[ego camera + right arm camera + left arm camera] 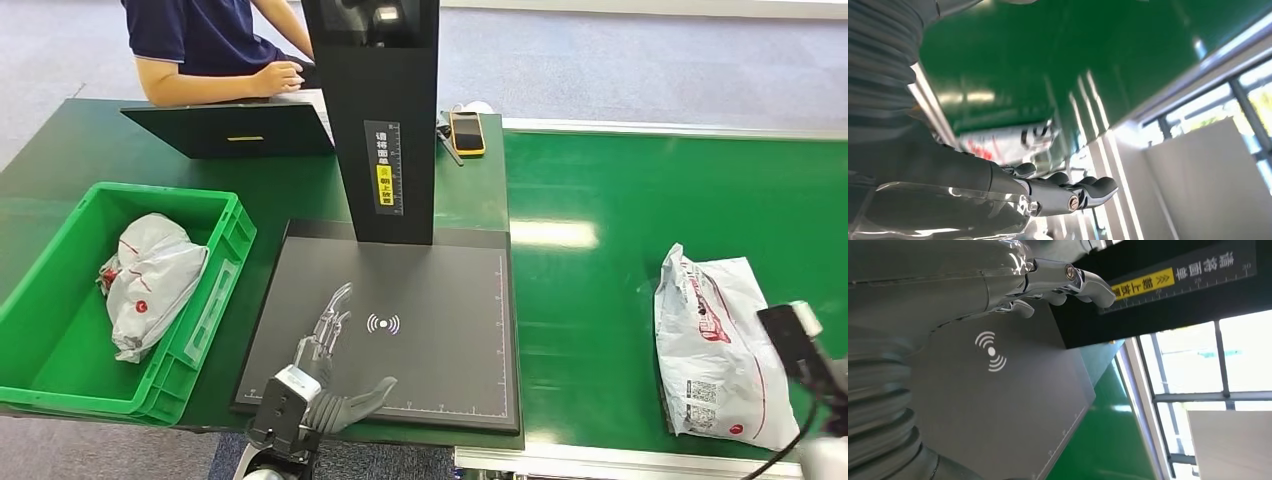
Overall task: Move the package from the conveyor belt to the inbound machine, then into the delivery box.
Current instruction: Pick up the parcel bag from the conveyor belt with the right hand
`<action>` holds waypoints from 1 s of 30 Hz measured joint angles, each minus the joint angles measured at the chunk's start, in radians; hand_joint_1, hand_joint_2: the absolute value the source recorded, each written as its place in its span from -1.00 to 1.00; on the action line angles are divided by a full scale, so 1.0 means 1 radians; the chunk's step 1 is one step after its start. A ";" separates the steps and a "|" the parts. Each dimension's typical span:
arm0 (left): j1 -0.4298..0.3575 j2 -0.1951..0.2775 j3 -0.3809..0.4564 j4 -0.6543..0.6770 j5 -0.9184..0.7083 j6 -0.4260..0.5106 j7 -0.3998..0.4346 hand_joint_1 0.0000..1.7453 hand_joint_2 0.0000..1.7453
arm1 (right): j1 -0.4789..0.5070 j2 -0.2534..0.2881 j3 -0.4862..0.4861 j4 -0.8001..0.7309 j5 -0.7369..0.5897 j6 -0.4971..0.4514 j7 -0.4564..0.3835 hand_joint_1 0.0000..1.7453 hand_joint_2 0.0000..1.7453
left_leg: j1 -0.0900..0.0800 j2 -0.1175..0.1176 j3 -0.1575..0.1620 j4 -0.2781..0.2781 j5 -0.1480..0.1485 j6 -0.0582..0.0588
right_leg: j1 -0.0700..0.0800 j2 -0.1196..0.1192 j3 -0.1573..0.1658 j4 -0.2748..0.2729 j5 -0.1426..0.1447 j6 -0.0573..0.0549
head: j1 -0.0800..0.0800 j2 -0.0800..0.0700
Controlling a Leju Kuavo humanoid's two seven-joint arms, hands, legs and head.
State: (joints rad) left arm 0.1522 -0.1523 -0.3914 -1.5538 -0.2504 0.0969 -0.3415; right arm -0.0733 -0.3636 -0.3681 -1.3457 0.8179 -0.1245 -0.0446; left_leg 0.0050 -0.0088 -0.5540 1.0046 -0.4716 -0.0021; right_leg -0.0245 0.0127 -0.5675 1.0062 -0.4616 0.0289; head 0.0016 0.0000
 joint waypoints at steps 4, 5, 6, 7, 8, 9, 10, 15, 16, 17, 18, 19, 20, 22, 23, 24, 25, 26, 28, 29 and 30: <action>-0.003 -0.004 0.011 0.000 0.007 0.011 -0.010 -1.00 1.00 | -0.181 -0.111 -0.008 0.195 0.040 0.038 -0.013 -1.00 1.00 | -0.001 0.000 -0.001 0.000 0.001 0.001 | 0.000 0.000 0.000 0.000 0.001 0.001 | 0.000 0.000; -0.005 -0.006 0.014 0.000 0.009 0.013 -0.011 -1.00 1.00 | -0.226 -0.124 0.003 0.247 0.051 0.044 -0.014 -1.00 1.00 | -0.001 0.000 0.000 0.000 0.002 0.001 | 0.001 0.000 0.000 0.000 0.001 0.001 | 0.000 0.000; -0.008 -0.009 0.018 0.000 0.010 0.013 -0.011 -1.00 1.00 | -0.268 -0.132 0.018 0.295 0.061 0.048 -0.015 -1.00 1.00 | -0.001 0.000 0.000 0.000 0.002 0.001 | 0.001 0.000 0.000 0.000 0.001 0.001 | 0.000 0.000; -0.011 -0.012 0.021 0.000 0.010 0.014 -0.011 -1.00 1.00 | -0.306 -0.136 0.036 0.340 0.067 0.051 -0.016 -1.00 1.00 | -0.001 0.000 0.000 0.000 0.003 0.001 | 0.001 0.000 0.000 0.000 0.002 0.001 | 0.000 0.000; -0.013 -0.013 0.024 0.000 0.011 0.014 -0.011 -1.00 1.00 | -0.338 -0.138 0.056 0.381 0.071 0.054 -0.018 -1.00 1.00 | -0.001 0.000 0.000 0.000 0.003 0.000 | 0.002 0.000 0.000 0.000 0.002 0.001 | 0.000 0.000; -0.014 -0.014 0.026 0.000 0.011 0.014 -0.011 -1.00 1.00 | -0.361 -0.138 0.075 0.416 0.071 0.058 -0.021 -1.00 1.00 | -0.001 0.000 0.000 0.000 0.003 0.000 | 0.002 -0.001 0.000 0.000 0.002 0.001 | 0.000 0.000; -0.013 -0.015 0.028 0.000 0.011 0.015 -0.012 -1.00 1.00 | -0.379 -0.138 0.094 0.447 0.068 0.065 -0.026 -1.00 1.00 | -0.001 -0.001 0.000 0.000 0.004 0.000 | 0.002 -0.002 0.000 0.000 0.002 0.000 | 0.000 0.000; 0.001 -0.014 0.031 0.000 0.016 0.023 -0.021 -1.00 1.00 | -0.397 -0.123 0.159 0.540 0.010 0.127 -0.059 -1.00 1.00 | 0.000 -0.003 -0.002 -0.001 0.004 0.000 | 0.002 -0.004 -0.002 0.000 0.001 0.000 | 0.000 0.000; 0.002 -0.014 0.032 0.000 0.018 0.026 -0.023 -1.00 1.00 | -0.394 -0.118 0.170 0.550 -0.003 0.140 -0.064 -1.00 1.00 | 0.000 -0.003 -0.002 -0.001 0.004 0.000 | 0.002 -0.004 -0.002 0.000 0.000 0.000 | 0.000 0.000; 0.003 -0.014 0.032 0.000 0.020 0.029 -0.024 -1.00 1.00 | -0.391 -0.114 0.181 0.559 -0.015 0.153 -0.069 -1.00 1.00 | 0.000 -0.003 -0.003 -0.001 0.004 0.000 | 0.002 -0.004 -0.003 0.000 0.000 0.000 | 0.000 0.000; 0.003 -0.014 0.032 0.000 0.022 0.031 -0.026 -1.00 1.00 | -0.387 -0.109 0.193 0.567 -0.027 0.168 -0.074 -1.00 1.00 | 0.000 -0.003 -0.004 -0.001 0.004 0.000 | 0.002 -0.004 -0.003 0.000 0.000 0.000 | 0.000 0.000; 0.003 -0.014 0.032 0.000 0.024 0.034 -0.027 -1.00 1.00 | -0.382 -0.105 0.206 0.573 -0.039 0.182 -0.079 -1.00 1.00 | 0.000 -0.003 -0.004 -0.001 0.004 0.000 | 0.002 -0.004 -0.003 0.000 0.000 0.000 | 0.000 0.000; 0.003 -0.013 0.032 0.001 0.025 0.035 -0.028 -1.00 1.00 | -0.377 -0.101 0.219 0.579 -0.050 0.195 -0.083 -1.00 1.00 | 0.000 -0.003 -0.004 -0.001 0.004 0.000 | 0.002 -0.004 -0.003 0.000 0.001 0.000 | 0.000 0.000; 0.004 -0.012 0.032 0.002 0.030 0.038 -0.030 -1.00 1.00 | -0.366 -0.093 0.249 0.587 -0.077 0.217 -0.088 -1.00 1.00 | 0.000 -0.003 -0.004 -0.001 0.004 0.000 | 0.002 -0.004 -0.004 0.000 0.001 0.000 | 0.000 0.000; 0.004 -0.011 0.032 0.003 0.032 0.039 -0.031 -1.00 1.00 | -0.361 -0.088 0.263 0.590 -0.092 0.226 -0.089 -1.00 1.00 | 0.000 -0.003 -0.004 -0.001 0.004 0.000 | 0.002 -0.004 -0.004 0.000 0.001 0.000 | 0.000 0.000; 0.004 -0.010 0.032 0.004 0.035 0.041 -0.031 -1.00 1.00 | -0.356 -0.085 0.278 0.592 -0.108 0.237 -0.089 -1.00 1.00 | 0.000 -0.003 -0.004 -0.001 0.004 0.000 | 0.002 -0.004 -0.004 0.000 0.001 0.000 | 0.000 0.000; 0.004 -0.010 0.032 0.006 0.038 0.042 -0.031 -1.00 1.00 | -0.352 -0.081 0.294 0.594 -0.125 0.249 -0.088 -1.00 1.00 | 0.000 -0.003 -0.004 -0.001 0.004 0.000 | 0.002 -0.004 -0.004 0.000 0.001 0.000 | 0.000 0.000; 0.004 -0.009 0.032 0.007 0.040 0.042 -0.031 -1.00 1.00 | -0.348 -0.079 0.310 0.594 -0.142 0.262 -0.085 -1.00 1.00 | 0.000 -0.003 -0.004 -0.001 0.004 0.000 | 0.002 -0.004 -0.004 0.000 0.001 0.000 | 0.000 0.000; 0.004 -0.007 0.032 0.009 0.044 0.041 -0.032 -1.00 1.00 | -0.343 -0.076 0.343 0.594 -0.177 0.292 -0.075 -1.00 1.00 | 0.000 -0.003 -0.004 -0.001 0.004 0.000 | 0.002 -0.004 -0.004 0.000 0.001 0.000 | 0.000 0.000; 0.003 -0.005 0.032 0.010 0.044 0.040 -0.032 -1.00 1.00 | -0.342 -0.075 0.360 0.594 -0.192 0.307 -0.067 -1.00 1.00 | 0.000 -0.003 -0.004 -0.001 0.004 0.000 | 0.002 -0.004 -0.004 0.000 0.001 0.000 | 0.000 0.000; 0.003 -0.004 0.032 0.012 0.045 0.038 -0.032 -1.00 1.00 | -0.341 -0.075 0.378 0.594 -0.203 0.323 -0.058 -1.00 1.00 | 0.000 -0.003 -0.004 -0.001 0.004 0.000 | 0.002 -0.004 -0.004 0.000 0.001 0.000 | 0.000 0.000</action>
State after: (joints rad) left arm 0.1551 -0.1567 -0.3594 -1.5418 -0.2055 0.1349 -0.3739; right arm -0.4146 -0.4381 0.0098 -0.7515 0.6145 0.1986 -0.1022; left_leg 0.0053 -0.0120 -0.5581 1.0036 -0.4680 -0.0020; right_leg -0.0228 0.0090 -0.5713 1.0064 -0.4610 0.0288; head 0.0013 0.0000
